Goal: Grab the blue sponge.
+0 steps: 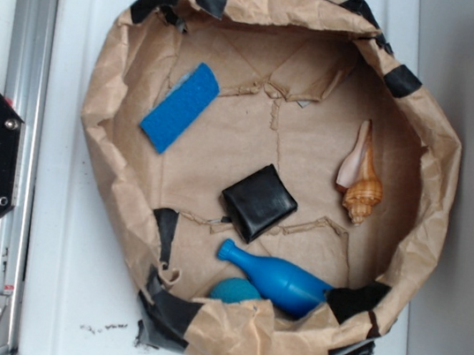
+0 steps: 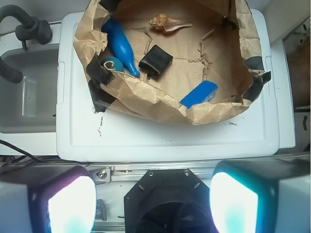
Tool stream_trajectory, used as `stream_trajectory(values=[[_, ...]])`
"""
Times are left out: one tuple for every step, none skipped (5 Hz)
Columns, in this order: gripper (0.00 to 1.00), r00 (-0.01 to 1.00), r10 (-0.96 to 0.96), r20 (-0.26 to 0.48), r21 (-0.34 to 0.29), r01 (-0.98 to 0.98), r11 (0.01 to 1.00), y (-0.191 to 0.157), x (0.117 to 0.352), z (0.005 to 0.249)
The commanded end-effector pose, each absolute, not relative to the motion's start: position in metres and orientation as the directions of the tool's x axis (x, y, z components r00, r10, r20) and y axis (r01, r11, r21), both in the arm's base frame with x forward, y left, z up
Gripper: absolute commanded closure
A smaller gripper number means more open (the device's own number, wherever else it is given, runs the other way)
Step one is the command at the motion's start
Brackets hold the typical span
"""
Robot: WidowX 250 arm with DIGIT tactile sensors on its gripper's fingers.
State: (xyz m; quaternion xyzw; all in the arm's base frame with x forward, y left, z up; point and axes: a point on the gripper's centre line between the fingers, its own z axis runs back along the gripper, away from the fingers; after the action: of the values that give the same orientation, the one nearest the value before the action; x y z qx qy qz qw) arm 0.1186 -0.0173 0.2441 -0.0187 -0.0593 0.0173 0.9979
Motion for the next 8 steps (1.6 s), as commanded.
stream_trajectory(values=[[0.00,0.992,0.037,0.118,-0.039,-0.032,0.999,-0.017,0.119,0.244],[0.00,0.956,0.283,0.077,-0.043,-0.280,0.959,0.007,0.169,0.206],[0.00,0.890,0.455,0.027,-0.033,-0.454,0.890,0.024,0.197,0.163],[0.00,0.884,0.467,0.016,0.035,-0.467,0.883,0.031,0.208,0.124],[0.00,0.900,0.435,0.033,0.098,-0.436,0.895,0.035,0.215,0.099],[0.00,0.910,0.413,-0.027,0.118,-0.407,0.906,0.045,0.210,0.068],[0.00,0.940,0.338,-0.037,0.153,-0.329,0.932,0.046,0.216,0.051],[0.00,0.928,0.365,-0.077,0.164,-0.349,0.923,0.064,0.213,0.028]])
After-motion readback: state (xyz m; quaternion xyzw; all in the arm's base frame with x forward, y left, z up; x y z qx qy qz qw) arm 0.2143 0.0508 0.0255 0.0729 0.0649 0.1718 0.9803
